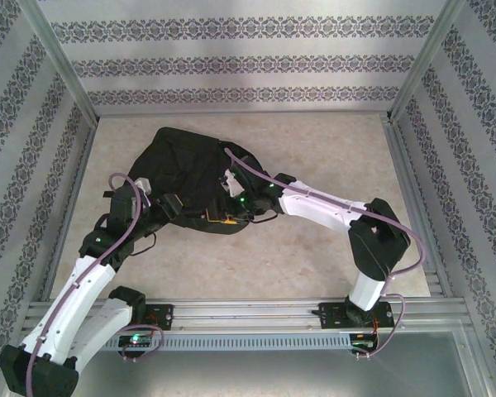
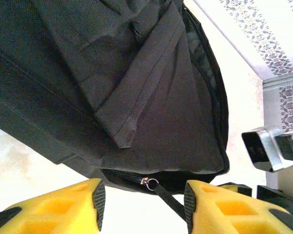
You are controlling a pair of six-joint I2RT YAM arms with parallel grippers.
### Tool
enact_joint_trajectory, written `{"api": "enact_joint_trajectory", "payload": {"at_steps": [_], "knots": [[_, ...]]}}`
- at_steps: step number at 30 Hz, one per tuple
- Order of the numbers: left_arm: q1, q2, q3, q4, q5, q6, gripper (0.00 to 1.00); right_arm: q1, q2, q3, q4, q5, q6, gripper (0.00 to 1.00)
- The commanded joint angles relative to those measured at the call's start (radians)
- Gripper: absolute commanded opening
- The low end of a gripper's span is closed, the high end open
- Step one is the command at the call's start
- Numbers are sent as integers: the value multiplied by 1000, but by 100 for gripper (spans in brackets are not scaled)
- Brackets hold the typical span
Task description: Pack the student bag
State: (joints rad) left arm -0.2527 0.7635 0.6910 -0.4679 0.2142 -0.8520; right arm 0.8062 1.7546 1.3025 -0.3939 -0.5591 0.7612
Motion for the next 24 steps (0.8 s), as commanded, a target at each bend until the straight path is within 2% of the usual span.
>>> {"api": "enact_joint_trajectory", "payload": {"at_steps": [1, 24], "knots": [[19, 3, -27, 40, 21, -32, 48, 19, 31, 52, -6, -2, 13, 51], [56, -24, -98, 29, 18, -90, 49, 27, 146, 121, 16, -35, 36, 28]]}}
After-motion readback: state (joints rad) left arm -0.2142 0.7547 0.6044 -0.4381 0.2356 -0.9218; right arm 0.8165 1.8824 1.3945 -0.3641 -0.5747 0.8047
